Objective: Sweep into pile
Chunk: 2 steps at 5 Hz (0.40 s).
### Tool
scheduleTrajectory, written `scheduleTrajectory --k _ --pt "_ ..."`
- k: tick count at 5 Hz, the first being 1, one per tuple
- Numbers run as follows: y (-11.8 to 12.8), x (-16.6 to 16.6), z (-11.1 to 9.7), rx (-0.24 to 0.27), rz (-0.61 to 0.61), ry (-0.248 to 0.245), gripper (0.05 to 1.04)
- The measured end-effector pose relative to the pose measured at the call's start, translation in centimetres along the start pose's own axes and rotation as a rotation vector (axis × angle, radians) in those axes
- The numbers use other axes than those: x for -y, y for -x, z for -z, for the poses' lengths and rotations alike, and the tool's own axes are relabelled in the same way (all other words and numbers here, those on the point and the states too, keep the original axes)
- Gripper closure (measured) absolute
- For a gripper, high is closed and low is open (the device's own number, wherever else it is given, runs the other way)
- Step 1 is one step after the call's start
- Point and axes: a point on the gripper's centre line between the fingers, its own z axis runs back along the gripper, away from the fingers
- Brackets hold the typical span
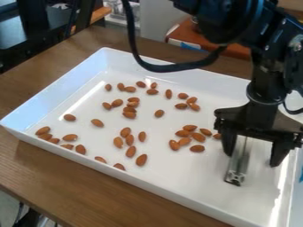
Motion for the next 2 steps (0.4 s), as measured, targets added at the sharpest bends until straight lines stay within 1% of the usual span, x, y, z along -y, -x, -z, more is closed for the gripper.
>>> scheduleTrajectory --k 1,2 --pt "0.11 -0.04 0.23 -0.008 -0.004 -0.012 0.417" --pt "-0.09 -0.4 0.22 -0.025 -0.013 0.008 0.69"
